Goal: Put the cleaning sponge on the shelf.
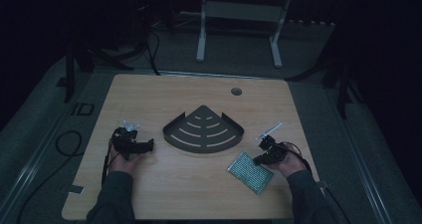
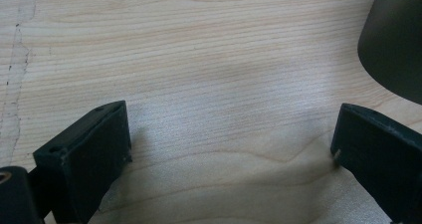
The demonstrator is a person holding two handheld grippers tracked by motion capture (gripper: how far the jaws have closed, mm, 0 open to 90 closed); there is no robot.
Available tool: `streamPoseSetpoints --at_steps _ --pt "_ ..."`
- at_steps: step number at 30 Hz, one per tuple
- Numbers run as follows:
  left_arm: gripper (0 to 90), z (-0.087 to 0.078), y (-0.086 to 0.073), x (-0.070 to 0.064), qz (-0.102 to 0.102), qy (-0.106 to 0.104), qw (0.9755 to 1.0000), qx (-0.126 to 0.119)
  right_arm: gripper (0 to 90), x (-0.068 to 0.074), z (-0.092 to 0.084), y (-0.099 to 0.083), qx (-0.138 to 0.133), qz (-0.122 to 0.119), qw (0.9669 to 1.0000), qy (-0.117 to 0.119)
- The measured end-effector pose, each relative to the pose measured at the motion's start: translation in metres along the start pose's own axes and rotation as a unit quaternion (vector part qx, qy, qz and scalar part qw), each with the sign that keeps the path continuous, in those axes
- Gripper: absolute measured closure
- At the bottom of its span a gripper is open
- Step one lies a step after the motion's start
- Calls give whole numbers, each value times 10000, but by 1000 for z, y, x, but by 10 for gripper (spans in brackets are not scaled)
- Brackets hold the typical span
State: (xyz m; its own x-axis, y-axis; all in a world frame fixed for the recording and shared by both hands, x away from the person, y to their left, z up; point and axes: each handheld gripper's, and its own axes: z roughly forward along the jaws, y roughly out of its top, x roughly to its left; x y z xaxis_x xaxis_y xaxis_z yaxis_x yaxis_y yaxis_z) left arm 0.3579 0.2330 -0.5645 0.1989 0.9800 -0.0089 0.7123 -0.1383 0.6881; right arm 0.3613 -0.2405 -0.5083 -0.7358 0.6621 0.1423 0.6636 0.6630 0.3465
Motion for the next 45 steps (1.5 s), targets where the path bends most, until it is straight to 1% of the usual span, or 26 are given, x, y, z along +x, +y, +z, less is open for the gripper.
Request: streamPoseSetpoints --at_steps 3,7,12,14,19,28,36,45 --pt "25 0 0 0 -1 1 10000 -2 898 1 -6 0 -112 11 9999 -40" --pt "25 0 0 0 0 1 10000 -1 898 0 -14 1 -173 16 9998 -77" --pt "25 0 0 0 0 1 10000 -1 898 0 -22 3 -242 18 9996 -138" --pt "25 0 0 0 0 1 10000 -1 899 0 -24 4 -243 10 9996 -125" --pt "25 0 0 0 0 1 10000 0 899 -1 -29 5 -312 59 9993 -181" --pt "25 0 0 0 0 1 10000 3 900 -3 -46 5 -419 71 9987 -295" --pt "25 0 0 0 1 1 10000 3 899 -4 -58 9 -496 35 9979 -407" --pt "25 0 0 0 1 1 10000 3 899 -5 -68 18 -609 -31 9969 -502"
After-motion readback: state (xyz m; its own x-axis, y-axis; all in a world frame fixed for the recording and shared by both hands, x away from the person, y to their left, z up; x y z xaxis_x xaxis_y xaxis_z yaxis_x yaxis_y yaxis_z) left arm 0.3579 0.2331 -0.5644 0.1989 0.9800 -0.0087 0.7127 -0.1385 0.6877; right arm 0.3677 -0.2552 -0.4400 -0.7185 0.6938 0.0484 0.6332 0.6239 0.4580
